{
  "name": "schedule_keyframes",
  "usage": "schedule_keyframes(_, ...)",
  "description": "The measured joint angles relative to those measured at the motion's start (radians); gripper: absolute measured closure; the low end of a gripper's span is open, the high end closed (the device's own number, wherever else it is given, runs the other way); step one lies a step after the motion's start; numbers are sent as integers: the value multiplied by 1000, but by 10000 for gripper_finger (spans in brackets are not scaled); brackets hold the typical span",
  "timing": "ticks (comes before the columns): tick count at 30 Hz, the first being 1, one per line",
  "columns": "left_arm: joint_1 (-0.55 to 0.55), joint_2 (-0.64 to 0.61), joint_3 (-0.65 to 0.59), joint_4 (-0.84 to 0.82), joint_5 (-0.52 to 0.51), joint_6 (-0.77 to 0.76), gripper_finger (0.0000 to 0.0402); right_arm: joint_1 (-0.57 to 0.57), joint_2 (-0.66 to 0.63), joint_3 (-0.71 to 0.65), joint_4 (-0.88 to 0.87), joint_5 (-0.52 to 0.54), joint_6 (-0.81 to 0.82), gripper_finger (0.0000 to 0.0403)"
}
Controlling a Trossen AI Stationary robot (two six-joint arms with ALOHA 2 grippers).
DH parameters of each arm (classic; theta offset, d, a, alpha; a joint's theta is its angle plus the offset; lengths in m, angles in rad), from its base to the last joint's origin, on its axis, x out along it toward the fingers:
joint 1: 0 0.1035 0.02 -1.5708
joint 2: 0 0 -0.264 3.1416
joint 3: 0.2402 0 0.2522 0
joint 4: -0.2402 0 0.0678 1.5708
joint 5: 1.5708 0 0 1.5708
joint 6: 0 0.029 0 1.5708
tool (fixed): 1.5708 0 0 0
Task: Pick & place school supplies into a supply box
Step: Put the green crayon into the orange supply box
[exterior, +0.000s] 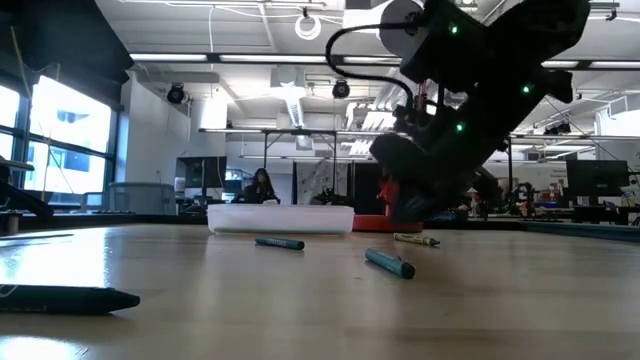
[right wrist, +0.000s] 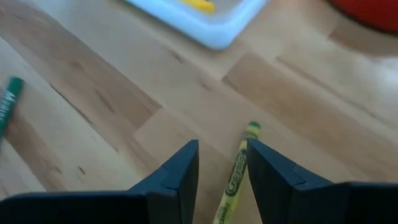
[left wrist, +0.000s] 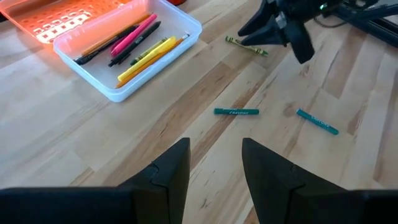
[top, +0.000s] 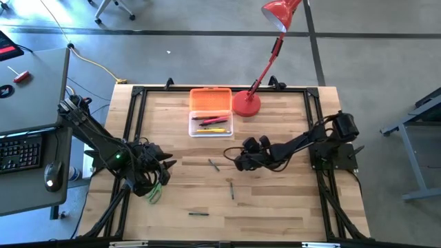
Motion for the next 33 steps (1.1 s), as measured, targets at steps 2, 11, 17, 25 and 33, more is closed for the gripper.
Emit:
schedule_keyframes(2, 0, 0, 0, 0, 0, 0, 224, 0, 24, 0, 4, -10, 18, 289)
schedule_keyframes(11, 0, 0, 0, -3, 1, 0, 224, 2, 97, 3, 29, 37, 62, 289)
schedule_keyframes(17, 0, 0, 0, -4, -3, 5, 224, 3, 127, 4, 34, 60, 21, 289)
schedule_keyframes(25, 0, 0, 0, -4, -3, 8, 224, -23, 198, 6, 45, 64, -21, 338)
schedule_keyframes(33, 0, 0, 0, -3, -2, 8, 224, -22, 175, -2, 117, 75, -87, 383)
